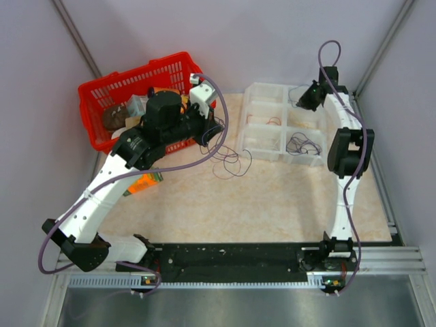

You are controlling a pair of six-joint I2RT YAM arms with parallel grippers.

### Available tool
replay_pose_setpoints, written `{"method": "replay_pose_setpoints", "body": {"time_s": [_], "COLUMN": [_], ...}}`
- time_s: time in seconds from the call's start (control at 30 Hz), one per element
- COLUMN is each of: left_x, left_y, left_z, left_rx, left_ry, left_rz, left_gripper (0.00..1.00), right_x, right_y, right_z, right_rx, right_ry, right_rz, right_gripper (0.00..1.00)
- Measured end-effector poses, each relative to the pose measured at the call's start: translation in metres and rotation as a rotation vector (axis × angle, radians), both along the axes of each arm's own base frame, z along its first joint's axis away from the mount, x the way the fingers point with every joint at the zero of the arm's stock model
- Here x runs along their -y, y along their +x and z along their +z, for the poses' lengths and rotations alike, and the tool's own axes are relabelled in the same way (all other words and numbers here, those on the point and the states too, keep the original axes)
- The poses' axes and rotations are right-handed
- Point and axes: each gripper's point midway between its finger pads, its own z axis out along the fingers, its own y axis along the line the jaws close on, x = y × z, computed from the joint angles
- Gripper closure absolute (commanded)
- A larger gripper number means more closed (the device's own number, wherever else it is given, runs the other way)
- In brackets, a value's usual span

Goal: Untangle the cables

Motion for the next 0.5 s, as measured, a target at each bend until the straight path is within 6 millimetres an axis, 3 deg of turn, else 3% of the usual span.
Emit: {"method": "replay_pose_setpoints", "body": {"time_s": [0.17,0.37,0.5], "left_x": [0.000,0.000,0.000], "left_y": [0.000,0.000,0.000], "left_z": [0.000,0.000,0.000], "left_rx": [-0.002,-0.003,-0.003], "left_ry": [-0.001,-0.001,-0.001], "left_rz": [0.001,0.005,0.006], "left_gripper": [1.00,1.00,1.00], "right_x": [-0.002,0.000,0.002], "right_y": [0.012,0.028,0.035], "right_z": [0.001,-0.008,-0.011], "right_rx": [0.007,0.020,0.035], "right_ry": [0.037,0.060,0.048], "right_rz": [-0.036,-0.076,-0.084], "right_gripper": [1.00,0.89,0.74]}}
